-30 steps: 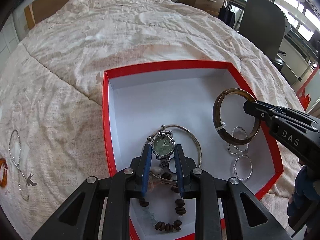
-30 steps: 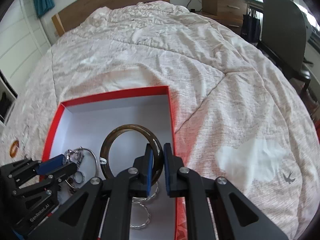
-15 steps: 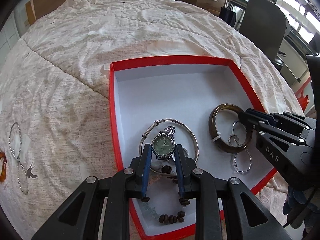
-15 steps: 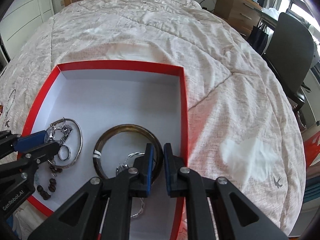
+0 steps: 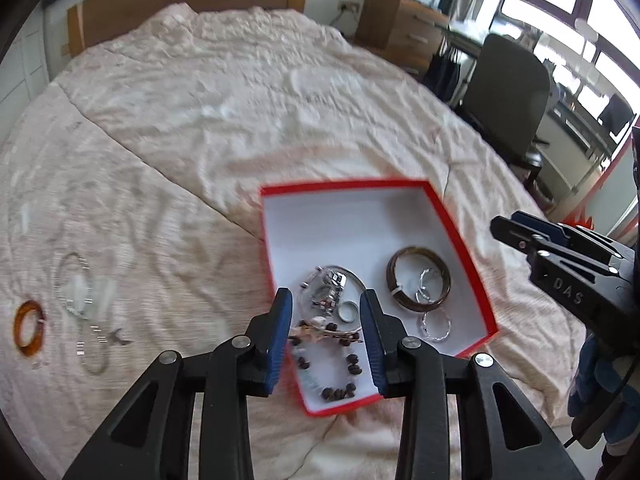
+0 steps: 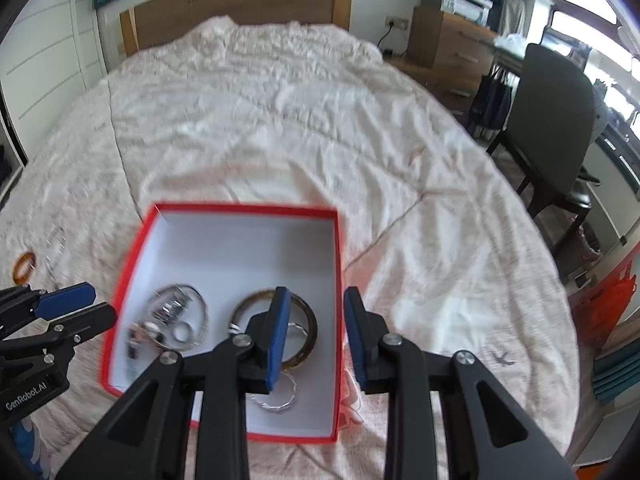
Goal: Organize jewelry
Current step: 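Open the left tool to drop the watch while the right tool releases the dark bangle, then move both open tools toward the amber bangle and rhinestone necklace, then grasp the amber bangle with the left tool while the right tool grasps the rhinestone necklace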
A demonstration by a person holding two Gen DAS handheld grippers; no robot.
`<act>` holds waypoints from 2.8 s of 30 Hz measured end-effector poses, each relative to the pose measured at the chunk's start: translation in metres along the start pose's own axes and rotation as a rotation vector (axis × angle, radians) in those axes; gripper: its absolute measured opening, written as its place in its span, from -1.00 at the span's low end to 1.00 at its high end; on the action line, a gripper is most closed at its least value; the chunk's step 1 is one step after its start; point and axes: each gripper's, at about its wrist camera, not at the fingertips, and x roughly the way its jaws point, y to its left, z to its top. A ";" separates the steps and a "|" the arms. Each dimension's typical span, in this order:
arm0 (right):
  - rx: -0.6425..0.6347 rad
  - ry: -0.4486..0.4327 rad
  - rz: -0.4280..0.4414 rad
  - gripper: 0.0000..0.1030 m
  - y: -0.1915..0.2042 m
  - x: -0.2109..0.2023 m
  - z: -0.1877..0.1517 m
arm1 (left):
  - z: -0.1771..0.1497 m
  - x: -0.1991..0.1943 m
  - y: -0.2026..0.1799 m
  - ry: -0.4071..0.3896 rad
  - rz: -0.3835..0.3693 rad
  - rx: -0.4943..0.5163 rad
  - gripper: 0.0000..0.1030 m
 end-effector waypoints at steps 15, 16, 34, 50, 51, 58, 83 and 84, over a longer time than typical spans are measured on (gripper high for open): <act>-0.060 -0.169 0.101 -0.48 0.109 -0.103 0.049 | -0.021 -0.140 0.131 -0.168 0.174 -0.120 -0.28; -0.065 -0.172 0.109 -0.48 0.116 -0.106 0.050 | -0.023 -0.148 0.144 -0.177 0.188 -0.139 -0.23; -0.175 -0.063 0.325 -0.28 0.274 -0.048 0.054 | -0.053 -0.140 0.315 -0.124 0.322 -0.336 -0.07; -0.233 0.209 0.424 -0.27 0.360 0.098 -0.007 | -0.088 -0.025 0.373 0.037 0.320 -0.406 -0.07; -0.230 0.220 0.427 -0.27 0.361 0.104 -0.010 | -0.089 -0.023 0.373 0.038 0.322 -0.404 -0.07; -0.236 0.221 0.441 -0.26 0.365 0.123 -0.019 | -0.094 -0.008 0.374 0.039 0.353 -0.391 -0.07; -0.206 0.052 0.442 -0.90 0.328 0.061 0.004 | -0.068 -0.043 0.335 -0.030 0.476 -0.308 -0.80; -0.203 0.041 0.441 -0.90 0.325 0.054 0.007 | -0.067 -0.044 0.333 -0.034 0.476 -0.307 -0.80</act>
